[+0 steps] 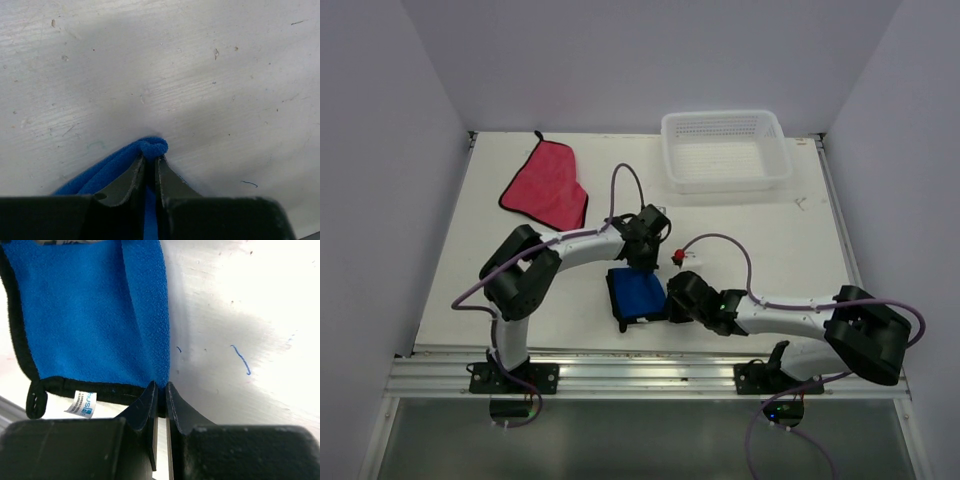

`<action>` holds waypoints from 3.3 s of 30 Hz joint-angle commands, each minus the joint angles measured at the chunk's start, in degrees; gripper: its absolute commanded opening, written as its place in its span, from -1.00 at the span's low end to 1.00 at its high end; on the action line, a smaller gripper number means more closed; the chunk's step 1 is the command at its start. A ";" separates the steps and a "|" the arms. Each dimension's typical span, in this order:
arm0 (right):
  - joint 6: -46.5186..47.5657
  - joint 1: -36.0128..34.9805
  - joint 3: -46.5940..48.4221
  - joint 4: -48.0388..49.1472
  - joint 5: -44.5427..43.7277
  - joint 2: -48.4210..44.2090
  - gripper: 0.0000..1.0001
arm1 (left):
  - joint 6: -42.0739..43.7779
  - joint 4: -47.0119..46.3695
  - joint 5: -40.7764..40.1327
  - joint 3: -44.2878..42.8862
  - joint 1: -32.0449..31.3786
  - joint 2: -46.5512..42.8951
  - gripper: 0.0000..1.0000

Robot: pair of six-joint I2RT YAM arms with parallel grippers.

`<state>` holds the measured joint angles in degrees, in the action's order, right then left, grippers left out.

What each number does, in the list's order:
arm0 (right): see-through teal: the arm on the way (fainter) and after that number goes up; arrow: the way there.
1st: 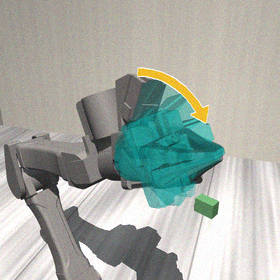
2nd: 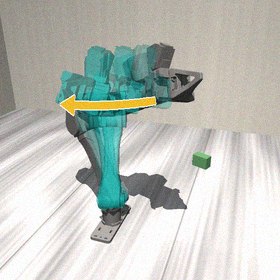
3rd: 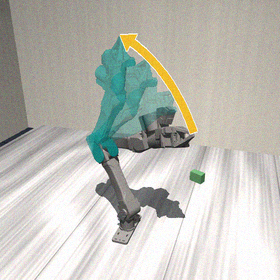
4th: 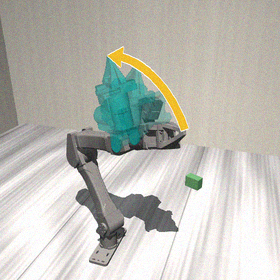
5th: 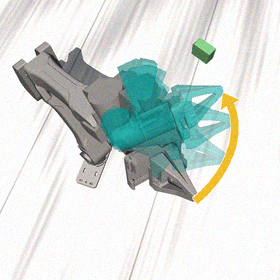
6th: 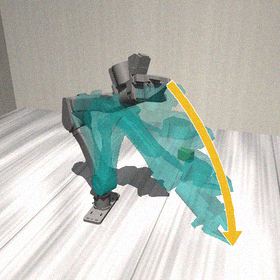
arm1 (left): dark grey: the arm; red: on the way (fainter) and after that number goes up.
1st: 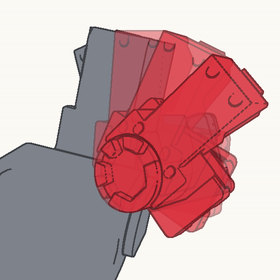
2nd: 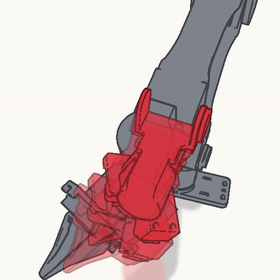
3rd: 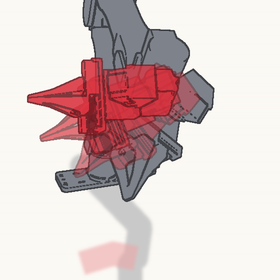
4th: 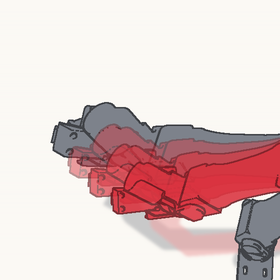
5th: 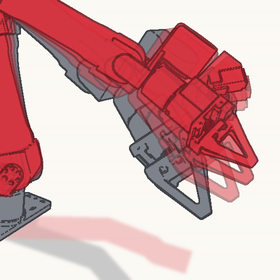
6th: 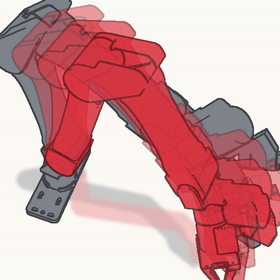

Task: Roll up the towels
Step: Roll the towel

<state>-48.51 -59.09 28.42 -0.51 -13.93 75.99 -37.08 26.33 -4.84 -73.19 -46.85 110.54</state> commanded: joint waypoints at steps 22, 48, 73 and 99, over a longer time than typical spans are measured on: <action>5.79 -17.80 18.85 -34.20 -30.44 9.35 -1.00 | -0.71 -14.46 4.49 9.20 6.33 -9.29 -1.00; 12.12 -27.83 31.69 -47.12 -39.33 33.26 -1.00 | 1.48 -37.48 10.38 25.37 7.83 -13.69 -1.00; 10.81 -28.89 34.51 -48.71 -42.58 33.45 -0.88 | 1.84 -42.76 6.43 34.60 6.51 -12.72 -1.00; 10.63 -26.97 23.61 -34.04 -29.94 6.13 -0.28 | 0.26 -45.31 3.26 39.35 4.14 -12.54 -1.00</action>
<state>-36.51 -87.26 53.71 -39.90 -47.64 88.25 -38.37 -24.03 4.12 -36.75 -42.94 97.06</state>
